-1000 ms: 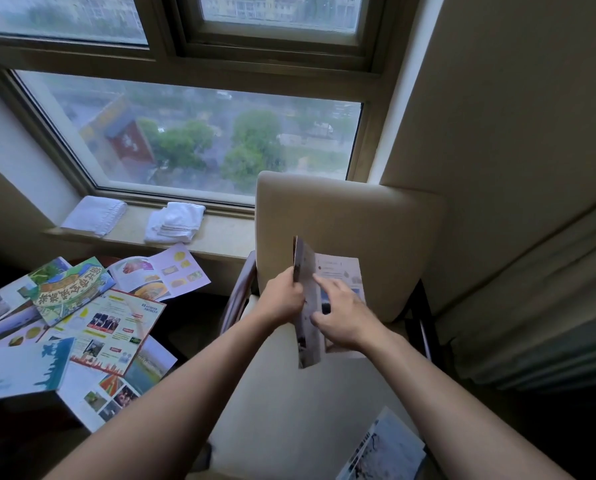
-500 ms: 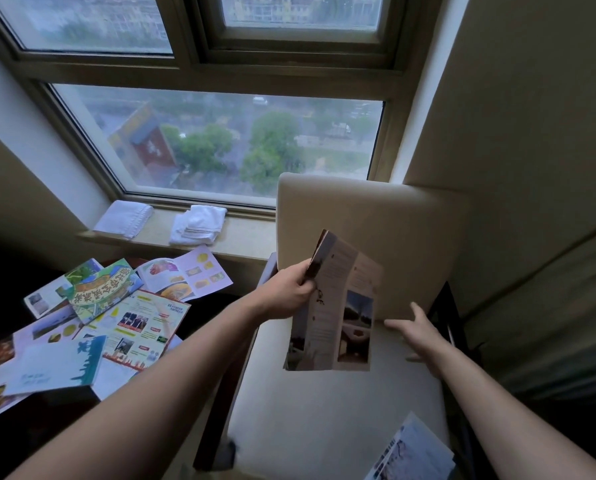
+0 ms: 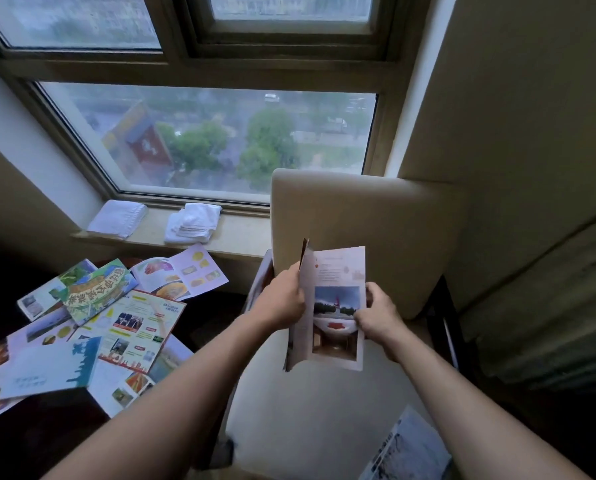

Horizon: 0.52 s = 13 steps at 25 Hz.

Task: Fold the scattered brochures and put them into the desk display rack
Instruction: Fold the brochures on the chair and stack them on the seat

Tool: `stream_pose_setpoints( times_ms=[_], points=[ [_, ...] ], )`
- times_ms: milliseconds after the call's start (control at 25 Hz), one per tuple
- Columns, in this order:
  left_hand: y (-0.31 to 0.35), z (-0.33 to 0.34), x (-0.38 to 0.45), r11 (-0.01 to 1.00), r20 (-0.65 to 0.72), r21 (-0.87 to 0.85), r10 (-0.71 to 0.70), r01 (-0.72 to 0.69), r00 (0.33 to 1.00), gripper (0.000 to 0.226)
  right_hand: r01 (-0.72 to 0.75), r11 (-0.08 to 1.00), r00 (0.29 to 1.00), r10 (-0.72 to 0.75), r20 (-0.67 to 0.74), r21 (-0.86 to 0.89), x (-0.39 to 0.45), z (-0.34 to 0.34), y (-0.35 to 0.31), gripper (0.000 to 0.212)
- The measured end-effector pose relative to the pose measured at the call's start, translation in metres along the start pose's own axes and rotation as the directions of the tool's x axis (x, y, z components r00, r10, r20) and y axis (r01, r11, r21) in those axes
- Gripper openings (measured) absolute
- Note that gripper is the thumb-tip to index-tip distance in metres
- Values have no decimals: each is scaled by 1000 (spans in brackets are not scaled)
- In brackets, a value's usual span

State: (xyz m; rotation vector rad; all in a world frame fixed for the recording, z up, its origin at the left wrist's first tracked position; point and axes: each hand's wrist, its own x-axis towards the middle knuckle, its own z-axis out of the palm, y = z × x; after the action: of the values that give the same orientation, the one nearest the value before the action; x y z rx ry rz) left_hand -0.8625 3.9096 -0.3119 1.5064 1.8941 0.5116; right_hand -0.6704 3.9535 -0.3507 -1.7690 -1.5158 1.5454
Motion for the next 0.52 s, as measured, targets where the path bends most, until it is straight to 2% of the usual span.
stream_pose_setpoints(
  times_ms=[80, 200, 280, 400, 520],
  points=[
    [11, 18, 0, 1000, -10, 26, -9, 10, 1000, 51, 69, 997, 996, -67, 60, -38, -5, 12, -15, 43],
    [25, 34, 1, 1000, -16, 19, -20, 20, 1000, 72, 100, 995, 986, -102, 131, 20, -10, 24, -27, 49],
    [26, 36, 3, 997, 45, -74, 18, -15, 999, 66, 89, 993, 984, -99, 148, 71, -12, 21, -27, 51],
    [21, 34, 5, 960, 137, -268, 116, -76, 984, 42, 24, 984, 986, -52, 158, 175, -11, 13, -20, 55],
    [18, 41, 2, 918, 195, -395, 113, -28, 974, 35, 23, 984, 994, -42, 101, 179, -13, 16, -7, 43]
  ],
)
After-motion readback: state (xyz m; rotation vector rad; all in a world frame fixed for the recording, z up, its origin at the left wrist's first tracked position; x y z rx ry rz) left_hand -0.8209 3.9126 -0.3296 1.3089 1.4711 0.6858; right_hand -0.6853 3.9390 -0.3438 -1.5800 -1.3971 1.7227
